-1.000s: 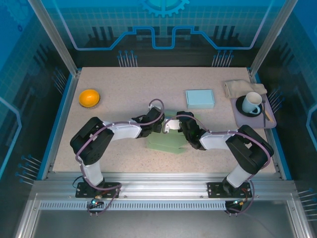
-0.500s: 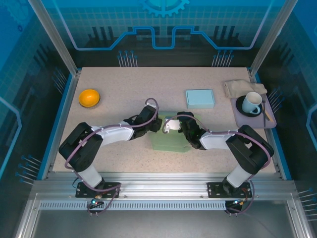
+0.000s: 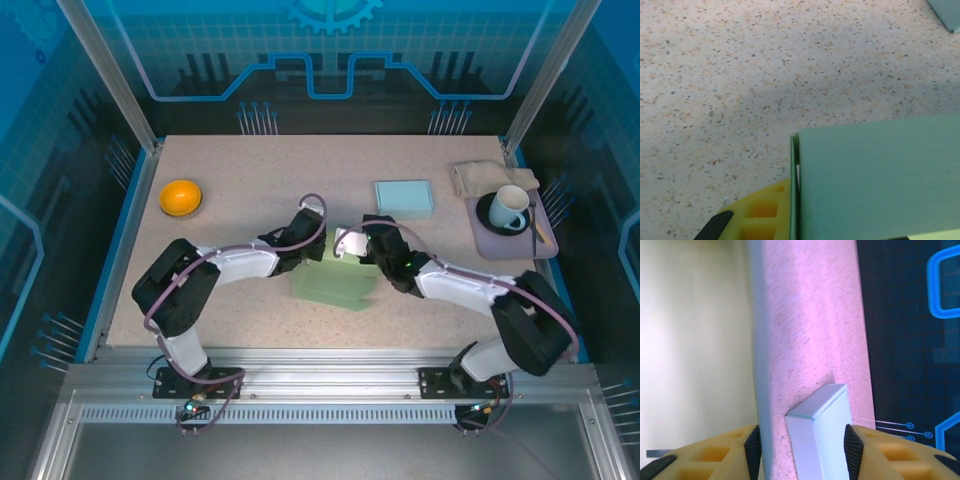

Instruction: Fold the paper box

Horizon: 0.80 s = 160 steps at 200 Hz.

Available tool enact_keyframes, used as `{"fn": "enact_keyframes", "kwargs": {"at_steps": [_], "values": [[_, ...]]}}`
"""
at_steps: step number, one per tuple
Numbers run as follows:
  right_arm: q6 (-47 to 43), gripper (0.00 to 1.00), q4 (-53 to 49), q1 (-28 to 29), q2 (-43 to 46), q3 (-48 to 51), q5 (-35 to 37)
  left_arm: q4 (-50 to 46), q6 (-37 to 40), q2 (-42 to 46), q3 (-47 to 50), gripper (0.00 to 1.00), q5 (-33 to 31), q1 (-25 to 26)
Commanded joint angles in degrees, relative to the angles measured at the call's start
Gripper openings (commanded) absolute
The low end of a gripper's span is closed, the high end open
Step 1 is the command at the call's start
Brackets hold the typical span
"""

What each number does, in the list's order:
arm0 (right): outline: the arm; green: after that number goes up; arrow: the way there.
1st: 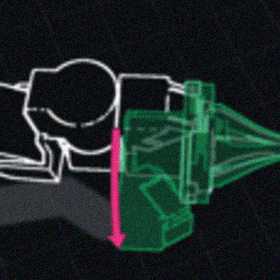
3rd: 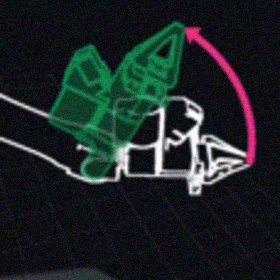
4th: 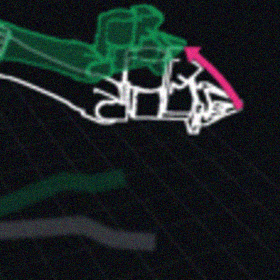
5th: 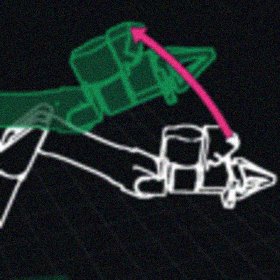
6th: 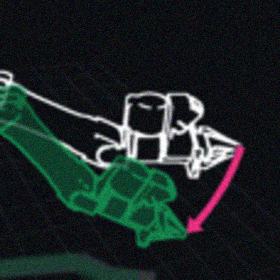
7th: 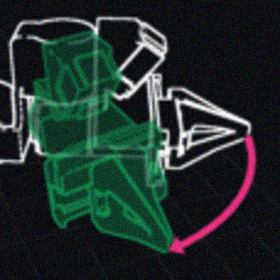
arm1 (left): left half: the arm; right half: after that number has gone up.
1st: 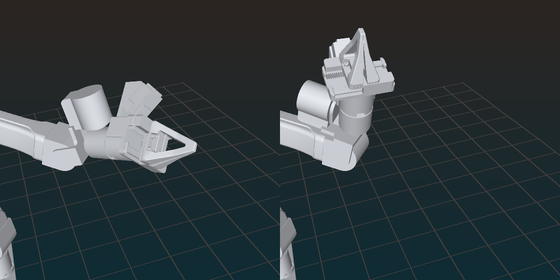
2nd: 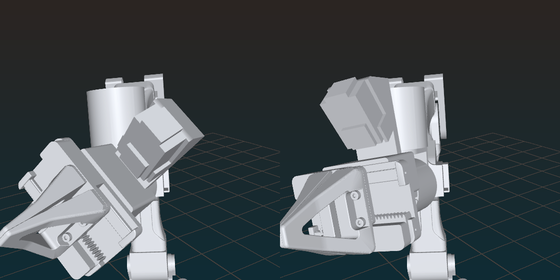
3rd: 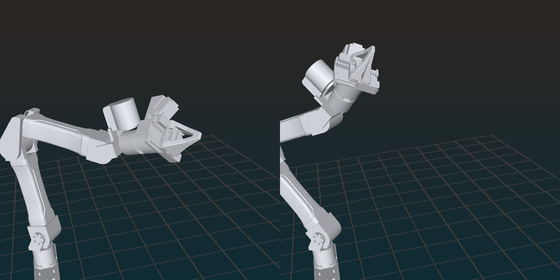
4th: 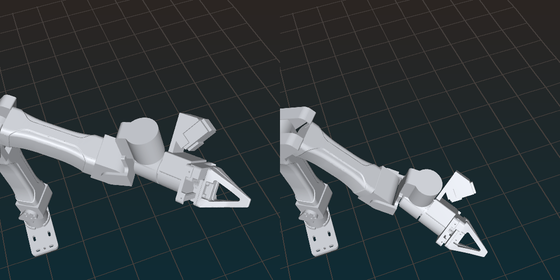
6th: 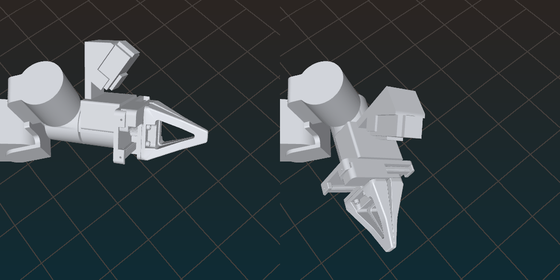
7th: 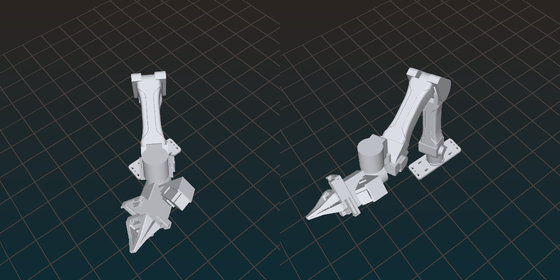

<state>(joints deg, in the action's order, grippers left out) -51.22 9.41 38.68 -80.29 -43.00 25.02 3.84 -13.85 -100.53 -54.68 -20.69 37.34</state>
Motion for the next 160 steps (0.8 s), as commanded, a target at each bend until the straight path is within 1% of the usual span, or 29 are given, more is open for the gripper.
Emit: {"fn": "enact_keyframes", "kwargs": {"at_steps": [1,25,32,41,50,60,71,81,93,108,131,160], "values": [[14.66,0.55,-15.54,-1.53,9.0,-6.19,-4.04,-1.04,-1.01,2.53,3.06,0.07,-4.45,-0.12],[33.91,0.58,-30.04,-4.91,15.42,-12.6,-6.88,0.62,-2.35,5.89,6.17,0.07,-6.14,-0.1],[39.47,0.59,-33.8,-6.49,16.62,-13.72,-8.55,1.62,-2.73,6.94,7.35,0.07,-6.37,-0.08],[44.21,0.59,-37.65,-8.65,17.48,-14.34,-11.92,2.9,-3.1,8.19,8.84,0.07,-6.46,-0.1],[47.6,0.59,-39.89,-10.77,17.71,-14.34,-14.91,4.04,-3.5,9.31,10.2,0.08,-6.34,-0.11],[52.27,0.59,-41.39,-13.2,17.48,-13.79,-16.44,5.14,-3.6,10.49,11.59,0.08,-6.25,-0.14],[59.6,0.55,-42.67,-16.06,16.2,-13.52,-17.97,5.64,-4.01,11.56,12.59,0.08,-6.72,-0.14],[66.14,0.52,-43.58,-17.75,14.18,-13.98,-21.02,5.74,-4.43,12.22,13.11,0.08,-7.27,-0.08],[71.74,0.51,-43.17,-17.49,12.2,-14.1,-23.9,5.87,-4.89,12.76,13.53,0.07,-7.63,-0.1],[77.44,0.52,-40.06,-16.01,10.69,-13.69,-27.23,6.65,-5.13,13.28,14.07,0.07,-7.79,-0.01],[85.11,0.52,-36.55,-12.42,8.56,-14.39,-26.85,7.58,-5.62,14.06,14.67,0.07,-8.56,0.14],[91.63,0.54,-34.48,-10.52,4.16,-16.32,-29.09,10.27,-5.58,14.92,15.99,0.06,-10.28,0.62]]}}
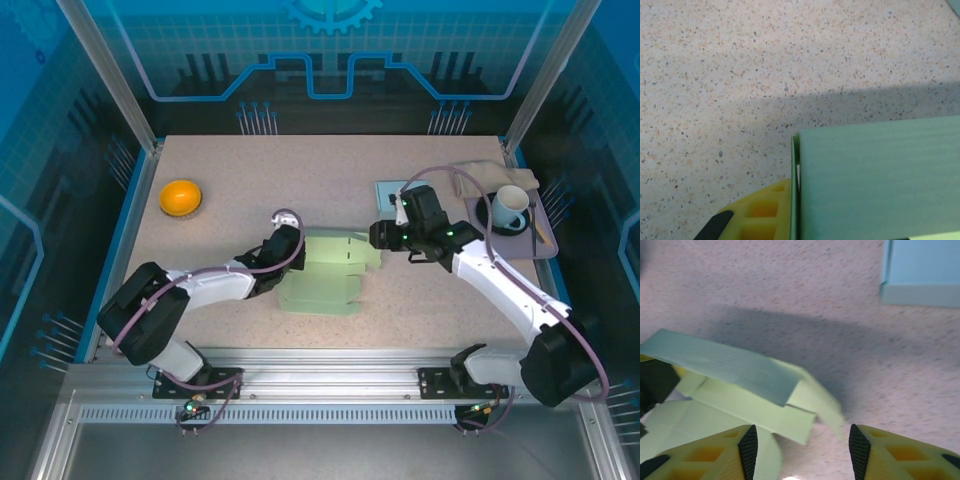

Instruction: Fold the paper box

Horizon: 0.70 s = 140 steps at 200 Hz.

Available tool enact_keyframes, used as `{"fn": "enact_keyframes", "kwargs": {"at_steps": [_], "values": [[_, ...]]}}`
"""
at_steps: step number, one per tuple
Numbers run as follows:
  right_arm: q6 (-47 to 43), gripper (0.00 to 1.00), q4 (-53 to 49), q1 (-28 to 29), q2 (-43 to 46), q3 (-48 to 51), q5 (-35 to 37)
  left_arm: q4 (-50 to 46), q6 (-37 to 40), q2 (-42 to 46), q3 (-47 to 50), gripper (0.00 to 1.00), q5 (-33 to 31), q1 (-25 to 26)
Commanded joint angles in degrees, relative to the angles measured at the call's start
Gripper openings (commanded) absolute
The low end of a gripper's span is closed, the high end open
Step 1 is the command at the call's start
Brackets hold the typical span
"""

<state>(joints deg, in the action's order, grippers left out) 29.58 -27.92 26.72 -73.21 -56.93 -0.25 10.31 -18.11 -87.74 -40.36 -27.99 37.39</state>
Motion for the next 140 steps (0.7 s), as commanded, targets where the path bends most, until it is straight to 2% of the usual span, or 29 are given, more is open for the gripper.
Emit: {"fn": "enact_keyframes", "kwargs": {"at_steps": [1,28,74,140], "values": [[11.01,0.54,3.0,1.42,-3.13,-2.44,-3.98,3.91,-1.36,2.18,1.73,0.06,-3.09,0.58],[13.7,0.56,6.64,1.61,-7.57,-3.98,-7.78,6.95,-0.71,2.83,3.01,0.06,-4.39,1.33],[15.45,0.57,7.67,2.89,-12.08,-7.3,-6.9,7.98,-0.34,2.4,2.76,0.06,-5.81,2.23],[21.66,0.59,11.17,5.2,-15.51,-5.93,-8.44,7.27,-2.62,2.8,1.61,0.05,-7.02,2.34]]}}
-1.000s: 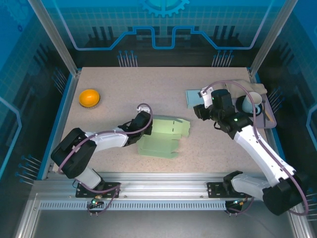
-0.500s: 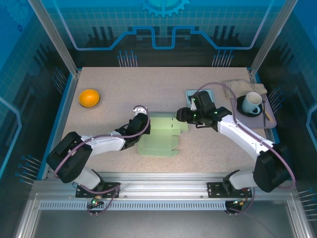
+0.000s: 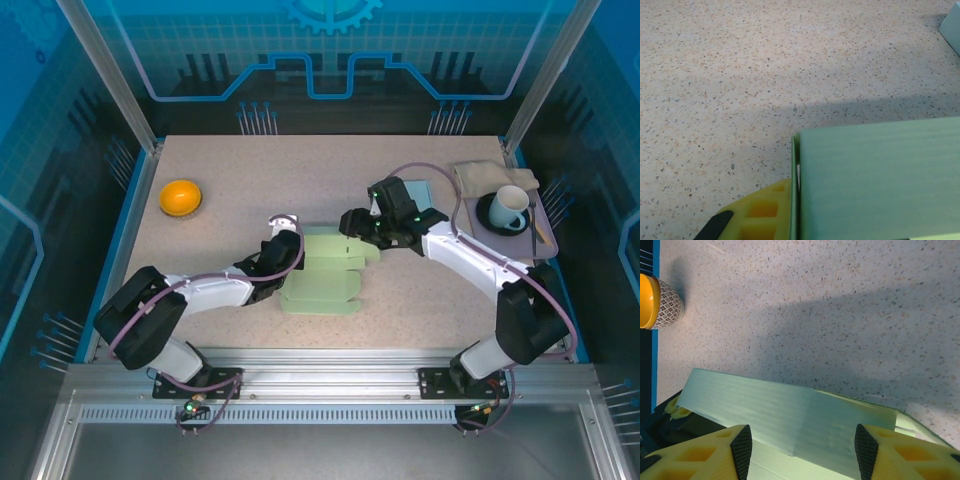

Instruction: Fold the paper box

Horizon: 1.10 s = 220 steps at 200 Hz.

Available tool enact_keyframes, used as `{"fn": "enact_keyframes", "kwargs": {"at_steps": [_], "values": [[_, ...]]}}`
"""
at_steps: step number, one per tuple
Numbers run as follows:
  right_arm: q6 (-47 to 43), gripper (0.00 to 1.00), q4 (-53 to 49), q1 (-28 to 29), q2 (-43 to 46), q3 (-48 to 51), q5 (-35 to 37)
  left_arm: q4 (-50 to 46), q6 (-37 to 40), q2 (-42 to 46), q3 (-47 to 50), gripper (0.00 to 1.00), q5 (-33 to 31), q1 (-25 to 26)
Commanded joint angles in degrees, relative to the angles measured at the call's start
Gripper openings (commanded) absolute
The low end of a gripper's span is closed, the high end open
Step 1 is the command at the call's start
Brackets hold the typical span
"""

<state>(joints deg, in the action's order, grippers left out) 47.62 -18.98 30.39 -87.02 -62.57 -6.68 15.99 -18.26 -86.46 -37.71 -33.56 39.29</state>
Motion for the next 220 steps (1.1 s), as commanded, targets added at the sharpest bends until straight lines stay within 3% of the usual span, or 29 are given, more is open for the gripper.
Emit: {"fn": "enact_keyframes", "kwargs": {"at_steps": [1,42,52,78,120,160,167,180,188,220], "values": [[3.67,0.59,2.48,1.52,-1.68,-0.2,-2.06,1.55,-2.52,1.53,-1.04,0.05,-1.43,0.44],[9.56,0.57,9.21,2.02,-2.68,1.5,-6.61,2.07,-3.45,1.92,-1.31,0.05,-0.67,0.99],[10.62,0.52,11.47,2.04,-2.88,1.95,-7.58,2.68,-3.45,2.0,-0.98,0.05,-0.2,1.22],[13.32,0.29,15.18,2.13,-2.46,3.15,-8.04,2.64,-3.39,2.1,-0.96,0.05,-0.27,2.11],[13.79,0.18,15.73,2.26,-0.84,4.69,-5.62,1.61,-3.93,2.21,-1.22,0.05,-0.8,2.43],[15.51,0.19,17.45,2.29,2.43,8.2,-2.09,0.87,-5.81,2.52,-1.19,0.05,-2.51,2.39],[15.66,0.24,17.56,2.22,3.57,9.15,-0.96,0.98,-6.07,2.61,-1.22,0.05,-2.63,2.41],[14.66,0.42,15.89,1.92,5.43,9.69,0.33,0.46,-6.49,2.78,-1.37,0.05,-3.34,2.41],[12.59,0.47,13.59,1.67,6.41,9.24,0.61,-0.26,-6.7,2.78,-1.64,0.05,-3.85,2.37],[3.84,0.43,3.79,1.08,11.09,8.3,4.35,-2.28,-6.7,2.83,-2.29,0.05,-5.67,2.3]]}}
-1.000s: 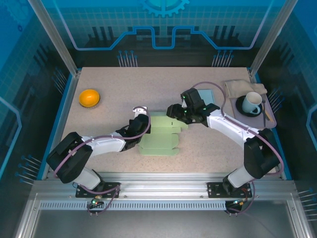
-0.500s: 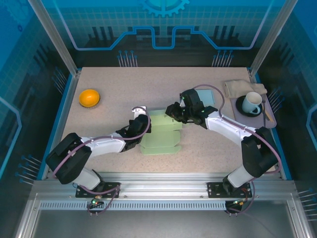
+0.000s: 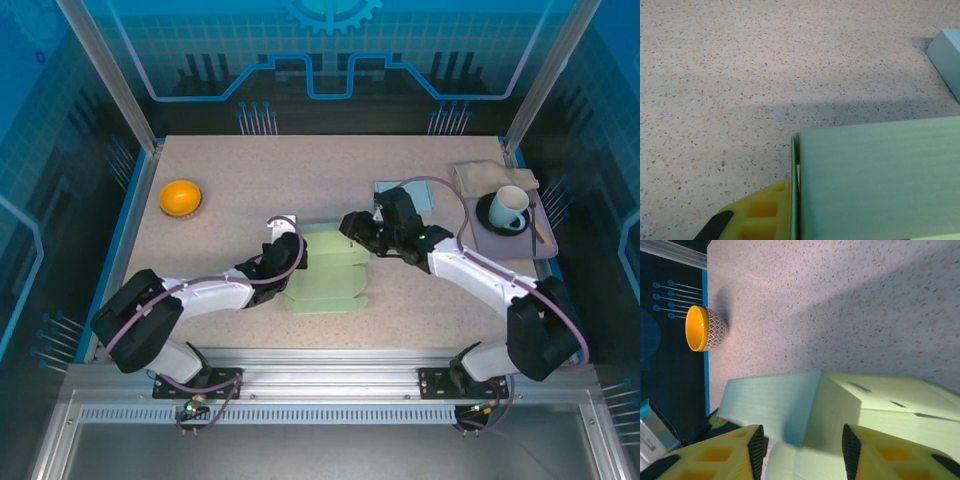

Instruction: Fold the paper box

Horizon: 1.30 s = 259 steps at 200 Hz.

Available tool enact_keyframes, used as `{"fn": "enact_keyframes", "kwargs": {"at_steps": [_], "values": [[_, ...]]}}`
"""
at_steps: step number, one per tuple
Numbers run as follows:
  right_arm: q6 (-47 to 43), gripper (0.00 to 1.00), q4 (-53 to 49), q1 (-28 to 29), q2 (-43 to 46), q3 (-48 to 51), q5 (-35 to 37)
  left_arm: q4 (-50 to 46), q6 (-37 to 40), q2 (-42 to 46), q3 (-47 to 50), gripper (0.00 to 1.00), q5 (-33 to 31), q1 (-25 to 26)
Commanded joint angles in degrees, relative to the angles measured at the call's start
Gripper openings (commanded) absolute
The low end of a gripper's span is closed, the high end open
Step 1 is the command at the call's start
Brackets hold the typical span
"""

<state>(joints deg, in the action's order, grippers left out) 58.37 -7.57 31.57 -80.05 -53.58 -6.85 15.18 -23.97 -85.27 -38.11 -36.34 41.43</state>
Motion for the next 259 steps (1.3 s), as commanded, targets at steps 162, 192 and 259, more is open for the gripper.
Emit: {"fn": "enact_keyframes", "kwargs": {"at_steps": [162,192,259], "values": [[-23.48,0.13,-7.99,-5.35,-0.28,5.7,8.89,-4.46,-4.97,5.69,-1.67,0.06,-3.32,0.21],[-22.57,0.13,-6.25,-5.34,-0.53,7.13,7.86,-4.22,-5.91,5.13,-2.23,0.06,-2.7,0.21],[-20.04,0.13,-0.34,-3.76,0.16,5.78,0.85,-6.06,-7.27,2.68,-4.41,0.05,-1.53,0.26]]}}
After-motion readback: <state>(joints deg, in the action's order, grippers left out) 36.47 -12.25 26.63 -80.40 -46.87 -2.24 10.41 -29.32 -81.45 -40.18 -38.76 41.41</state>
